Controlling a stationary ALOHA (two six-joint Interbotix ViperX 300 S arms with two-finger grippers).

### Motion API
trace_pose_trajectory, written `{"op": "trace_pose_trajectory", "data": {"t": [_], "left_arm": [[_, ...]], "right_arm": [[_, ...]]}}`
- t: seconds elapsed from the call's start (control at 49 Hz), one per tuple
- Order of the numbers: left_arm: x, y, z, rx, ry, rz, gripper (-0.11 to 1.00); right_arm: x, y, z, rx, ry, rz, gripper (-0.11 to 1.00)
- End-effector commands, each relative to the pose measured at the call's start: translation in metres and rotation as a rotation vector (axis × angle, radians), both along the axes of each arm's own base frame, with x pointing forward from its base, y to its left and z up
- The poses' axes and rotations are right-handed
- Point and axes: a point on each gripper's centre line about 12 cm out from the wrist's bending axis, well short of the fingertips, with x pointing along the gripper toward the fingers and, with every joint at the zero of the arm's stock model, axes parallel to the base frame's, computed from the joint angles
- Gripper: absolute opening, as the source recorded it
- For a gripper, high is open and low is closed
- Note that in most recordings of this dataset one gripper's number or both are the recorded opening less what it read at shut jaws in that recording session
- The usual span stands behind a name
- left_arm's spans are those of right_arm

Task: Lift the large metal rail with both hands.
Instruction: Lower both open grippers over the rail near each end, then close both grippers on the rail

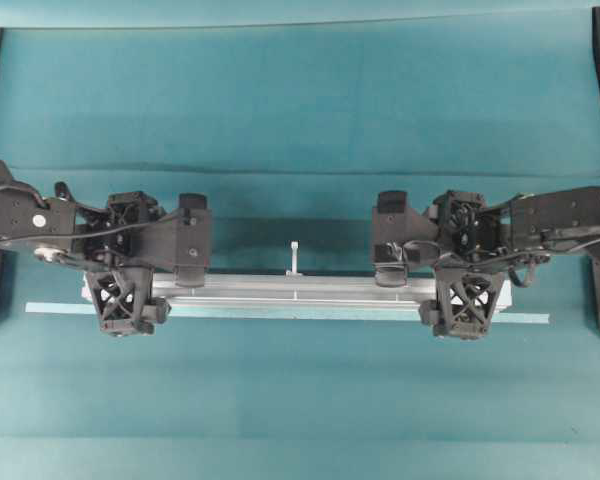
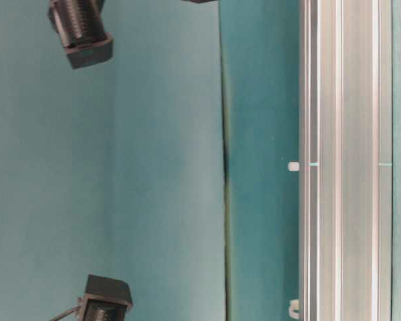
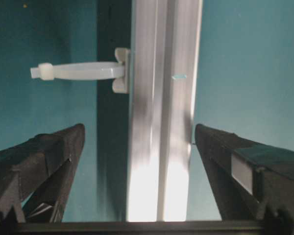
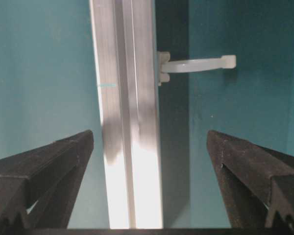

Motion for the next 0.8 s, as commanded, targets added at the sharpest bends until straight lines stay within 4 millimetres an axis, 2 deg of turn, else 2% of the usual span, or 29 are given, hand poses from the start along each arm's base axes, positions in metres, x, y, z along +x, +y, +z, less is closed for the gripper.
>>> {"op": "trace_pose_trajectory", "data": {"t": [0.0,0.429,0.776], "left_arm": [[0.003,0.002,-0.002,0.002,-0.017,0.005,0.99],[0.004,0.004,-0.029,-0.002,0.003,0.014,0.99],[0.006,0.004,-0.036,-0.002,0.006,0.012,0.99]], "right_arm": [[0.002,0.0,-0.006,-0.002,-0.003,0.0,0.96],[0.011,0.006,-0.038,-0.005,0.012,0.018,0.96],[0.01,0.006,-0.041,-0.006,0.011,0.017,0.96]]}}
